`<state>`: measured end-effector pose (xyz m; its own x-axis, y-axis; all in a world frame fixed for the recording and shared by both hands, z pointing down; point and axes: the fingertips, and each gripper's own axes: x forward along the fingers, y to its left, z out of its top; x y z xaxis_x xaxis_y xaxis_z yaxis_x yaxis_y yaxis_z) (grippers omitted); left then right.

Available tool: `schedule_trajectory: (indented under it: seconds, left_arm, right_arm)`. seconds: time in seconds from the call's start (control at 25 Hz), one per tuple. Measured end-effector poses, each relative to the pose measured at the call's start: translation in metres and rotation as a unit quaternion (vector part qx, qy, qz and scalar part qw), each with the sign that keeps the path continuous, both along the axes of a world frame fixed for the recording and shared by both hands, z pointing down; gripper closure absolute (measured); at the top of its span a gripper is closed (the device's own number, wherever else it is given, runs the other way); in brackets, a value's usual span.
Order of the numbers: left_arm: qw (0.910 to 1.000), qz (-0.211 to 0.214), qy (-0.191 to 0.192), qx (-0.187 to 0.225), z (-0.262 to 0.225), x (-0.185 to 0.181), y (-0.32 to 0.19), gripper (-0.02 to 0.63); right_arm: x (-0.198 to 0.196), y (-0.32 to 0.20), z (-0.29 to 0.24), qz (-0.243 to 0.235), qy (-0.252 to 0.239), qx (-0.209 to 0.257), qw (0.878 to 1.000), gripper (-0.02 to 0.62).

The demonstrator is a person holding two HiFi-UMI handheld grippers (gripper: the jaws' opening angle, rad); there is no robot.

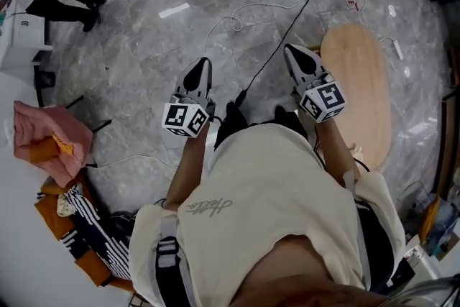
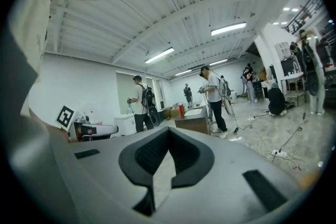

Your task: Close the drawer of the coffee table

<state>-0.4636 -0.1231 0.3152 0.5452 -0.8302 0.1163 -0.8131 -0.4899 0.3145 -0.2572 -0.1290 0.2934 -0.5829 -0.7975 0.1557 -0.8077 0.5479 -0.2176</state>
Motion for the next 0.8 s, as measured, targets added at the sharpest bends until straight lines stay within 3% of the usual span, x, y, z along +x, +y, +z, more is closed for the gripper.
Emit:
schedule_trajectory:
  seconds: [0.2,0.4,0.6,0.8]
  left_arm:
    - [0.9970,0.078,0.000,0.002,0.001,-0.033,-0.043,0.601]
    - [0.9890,0.147,0.009,-0.010,0.024,-0.013,-0.076,0.601]
    - [0.9800,0.198,0.006,-0.021,0.038,0.037,-0.096,0.601]
    - [0.9628,0.270,-0.013,-0.016,0.033,0.129,-0.113,0.601]
  right_arm:
    - [-0.031,-0.017,-0.017,0.088,0.004,0.019,0.996,0.601]
    - [0.025,-0.010,-0.012,0.230,0.009,0.016,0.973,0.601]
    - [0.092,0.025,-0.002,0.320,0.027,-0.001,0.947,0.601]
    - [0.168,0.050,0.012,0.388,0.015,-0.009,0.921,0.601]
